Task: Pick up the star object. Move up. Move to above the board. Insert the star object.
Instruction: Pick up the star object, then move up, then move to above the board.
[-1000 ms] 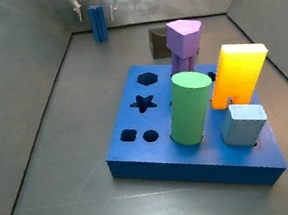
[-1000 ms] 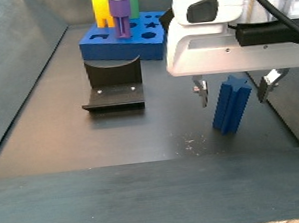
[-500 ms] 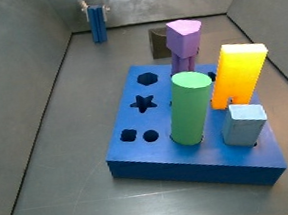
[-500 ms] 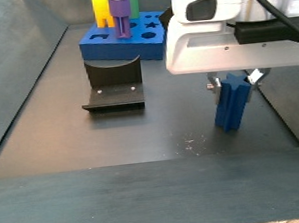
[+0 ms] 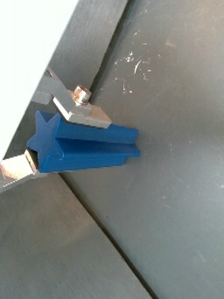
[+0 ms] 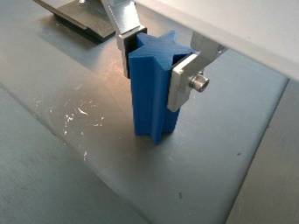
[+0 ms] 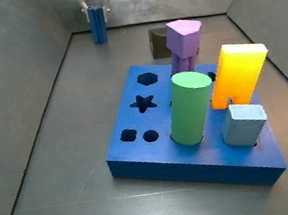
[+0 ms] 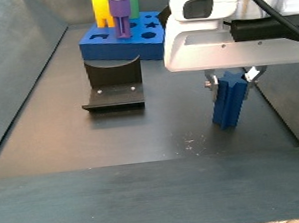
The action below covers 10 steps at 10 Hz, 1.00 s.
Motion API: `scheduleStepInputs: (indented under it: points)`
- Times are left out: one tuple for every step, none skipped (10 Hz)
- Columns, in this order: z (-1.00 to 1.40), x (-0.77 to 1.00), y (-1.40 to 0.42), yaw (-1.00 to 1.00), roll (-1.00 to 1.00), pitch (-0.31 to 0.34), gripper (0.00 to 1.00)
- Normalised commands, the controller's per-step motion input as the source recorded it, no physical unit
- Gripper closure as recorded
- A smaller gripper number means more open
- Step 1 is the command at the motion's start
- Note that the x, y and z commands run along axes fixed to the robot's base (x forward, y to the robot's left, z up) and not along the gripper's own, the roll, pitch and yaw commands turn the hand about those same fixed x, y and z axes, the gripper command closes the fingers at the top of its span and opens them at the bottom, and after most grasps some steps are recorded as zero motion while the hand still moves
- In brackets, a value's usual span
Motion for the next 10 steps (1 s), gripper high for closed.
scheduleStepInputs:
  points:
    - [0.00, 0.00, 0.00, 0.00, 0.00, 0.000, 1.00]
    - [0.83, 0.00, 0.00, 0.00, 0.00, 0.000, 1.00]
    - [0.78, -0.05, -0.06, -0.04, -0.01, 0.035, 1.00]
    - [0.63, -0.07, -0.04, -0.04, 0.00, 0.073, 1.00]
    - [0.56, -0.05, -0.02, -0.04, 0.02, 0.081, 1.00]
    - [0.39, -0.04, -0.01, -0.03, 0.05, 0.091, 1.00]
    - [0.26, -0.03, 0.00, -0.02, 0.06, 0.093, 1.00]
    - [1.00, -0.07, 0.10, 0.03, 0.03, 0.091, 1.00]
    - [1.00, -0.07, 0.10, 0.04, 0.04, 0.093, 1.00]
    - [1.00, -0.07, 0.09, 0.03, 0.05, 0.096, 1.00]
